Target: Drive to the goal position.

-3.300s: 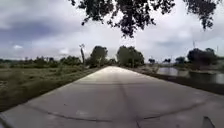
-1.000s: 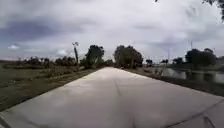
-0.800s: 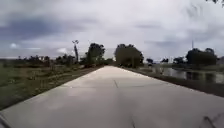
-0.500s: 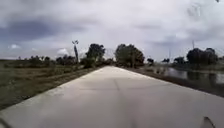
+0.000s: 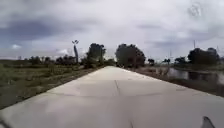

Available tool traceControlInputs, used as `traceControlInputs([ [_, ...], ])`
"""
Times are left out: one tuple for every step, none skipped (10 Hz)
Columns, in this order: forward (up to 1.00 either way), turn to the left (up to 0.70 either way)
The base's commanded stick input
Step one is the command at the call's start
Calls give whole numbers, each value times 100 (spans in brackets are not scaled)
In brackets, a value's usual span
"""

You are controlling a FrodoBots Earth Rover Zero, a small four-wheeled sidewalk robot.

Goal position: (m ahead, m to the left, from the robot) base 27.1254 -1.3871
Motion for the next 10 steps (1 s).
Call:
traceControlInputs([
  [85,0],
  [85,0],
  [85,0],
  [85,0],
  [85,0],
  [85,0],
  [85,0],
  [85,0],
  [85,0],
  [85,0],
])
